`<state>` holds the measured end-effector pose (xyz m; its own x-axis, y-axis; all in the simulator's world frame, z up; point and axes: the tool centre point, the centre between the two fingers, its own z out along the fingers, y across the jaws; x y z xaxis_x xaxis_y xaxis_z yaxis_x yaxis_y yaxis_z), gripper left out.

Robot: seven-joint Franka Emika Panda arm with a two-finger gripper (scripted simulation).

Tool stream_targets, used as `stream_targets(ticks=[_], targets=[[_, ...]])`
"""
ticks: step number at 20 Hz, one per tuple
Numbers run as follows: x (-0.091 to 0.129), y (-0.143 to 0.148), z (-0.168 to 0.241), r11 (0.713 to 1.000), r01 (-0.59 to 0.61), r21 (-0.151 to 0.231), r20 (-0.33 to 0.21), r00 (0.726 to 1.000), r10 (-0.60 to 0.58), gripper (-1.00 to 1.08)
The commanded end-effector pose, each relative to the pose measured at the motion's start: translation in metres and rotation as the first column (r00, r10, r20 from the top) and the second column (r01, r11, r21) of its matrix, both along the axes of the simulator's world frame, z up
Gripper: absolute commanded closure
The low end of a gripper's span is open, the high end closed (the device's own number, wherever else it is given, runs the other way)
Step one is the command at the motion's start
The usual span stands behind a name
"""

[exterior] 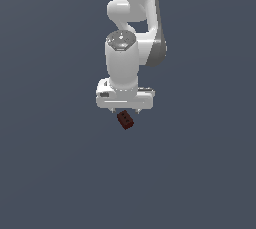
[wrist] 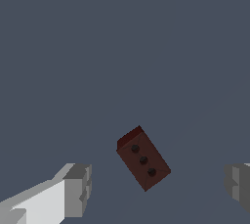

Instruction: Pick up the object and move it to a goal position.

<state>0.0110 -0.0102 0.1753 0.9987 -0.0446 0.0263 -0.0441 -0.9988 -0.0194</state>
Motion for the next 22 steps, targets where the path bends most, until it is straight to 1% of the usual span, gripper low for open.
stream_targets(ticks=[1,11,16,22], targets=[[0.0,0.0,0.0,1.0,0.0,0.0,0.0,1.0,0.0,-0.92],[0.01,0.005,0.014,0.998,-0.057,-0.014,0.028,0.998,0.057,-0.92],[0.008,0.004,0.011,0.998,-0.065,-0.015,0.025,0.998,0.066,-0.92],[0.004,0.003,-0.002,0.992,-0.123,-0.02,0.019,0.992,0.123,-0.92]])
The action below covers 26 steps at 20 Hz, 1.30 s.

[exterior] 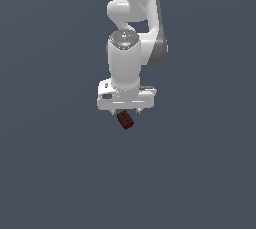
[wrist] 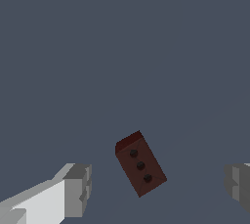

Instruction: Pick up the object and move it to a goal position.

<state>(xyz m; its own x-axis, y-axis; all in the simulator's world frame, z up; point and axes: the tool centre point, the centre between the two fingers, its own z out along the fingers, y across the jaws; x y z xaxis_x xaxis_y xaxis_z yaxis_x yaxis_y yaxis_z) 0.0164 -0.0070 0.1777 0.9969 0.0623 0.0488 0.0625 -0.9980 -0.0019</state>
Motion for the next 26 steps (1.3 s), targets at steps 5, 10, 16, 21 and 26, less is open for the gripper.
stream_targets(ticks=[5,10,16,21,26], targets=[[-0.009,-0.003,-0.022,0.995,-0.103,-0.008,-0.011,0.995,0.103,-0.92],[-0.02,-0.005,-0.046,0.975,-0.223,-0.013,-0.023,0.975,0.223,-0.92],[-0.035,-0.007,-0.075,0.931,-0.364,-0.012,-0.038,0.931,0.364,-0.92],[-0.044,-0.007,-0.09,0.897,-0.441,-0.008,-0.044,0.897,0.44,-0.92],[-0.049,-0.007,-0.099,0.875,-0.483,-0.006,-0.048,0.875,0.483,-0.92]])
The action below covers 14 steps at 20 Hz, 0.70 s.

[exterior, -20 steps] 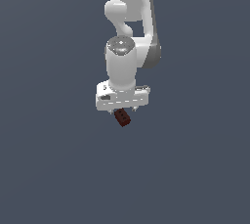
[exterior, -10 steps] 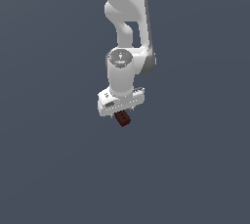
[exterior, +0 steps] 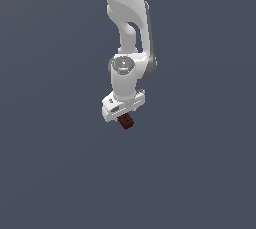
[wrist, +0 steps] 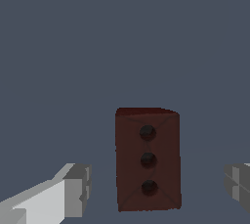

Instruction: Pick up the object and move it to a goal position.

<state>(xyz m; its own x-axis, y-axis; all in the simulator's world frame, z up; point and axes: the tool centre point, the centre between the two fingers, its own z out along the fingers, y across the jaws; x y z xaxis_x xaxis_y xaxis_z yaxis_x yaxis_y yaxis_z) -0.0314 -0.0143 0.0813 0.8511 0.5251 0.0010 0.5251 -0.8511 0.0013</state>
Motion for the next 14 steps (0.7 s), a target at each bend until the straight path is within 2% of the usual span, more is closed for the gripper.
stream_targets(ticks=[1,8,14], targets=[[-0.002,0.0,-0.003,1.0,-0.019,0.0,-0.001,1.0,0.019,-0.92],[-0.002,0.0,-0.007,1.0,-0.021,0.0,-0.002,1.0,0.021,-0.92],[-0.003,0.0,-0.03,1.0,-0.024,0.001,-0.002,1.0,0.024,-0.92]])
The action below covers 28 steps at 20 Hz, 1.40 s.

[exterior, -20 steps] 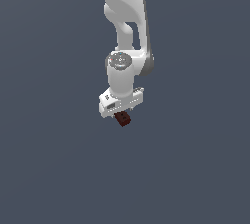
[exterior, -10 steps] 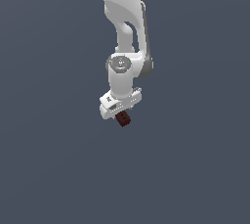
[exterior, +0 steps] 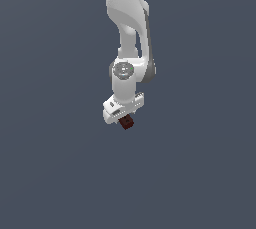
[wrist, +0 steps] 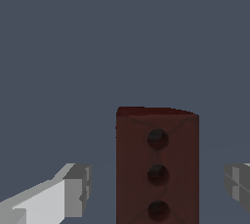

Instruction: Pick up the object and move it to a goal position.

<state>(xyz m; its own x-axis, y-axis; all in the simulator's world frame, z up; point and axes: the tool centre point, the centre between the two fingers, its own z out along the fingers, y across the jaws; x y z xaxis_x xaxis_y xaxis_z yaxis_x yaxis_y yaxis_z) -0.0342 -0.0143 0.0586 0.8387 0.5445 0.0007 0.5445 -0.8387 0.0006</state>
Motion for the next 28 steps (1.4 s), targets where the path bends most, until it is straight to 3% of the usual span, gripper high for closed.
stream_targets(ticks=[1,9,10,28], targets=[[-0.001,0.0,-0.013,1.0,-0.001,0.0,-0.001,1.0,0.001,-0.92],[0.0,0.0,-0.032,1.0,-0.003,0.0,-0.001,1.0,0.003,-0.92],[0.0,0.0,-0.032,1.0,-0.003,0.0,-0.001,1.0,0.003,1.08],[0.008,0.001,-0.016,1.0,-0.002,-0.001,-0.001,1.0,0.002,1.08]])
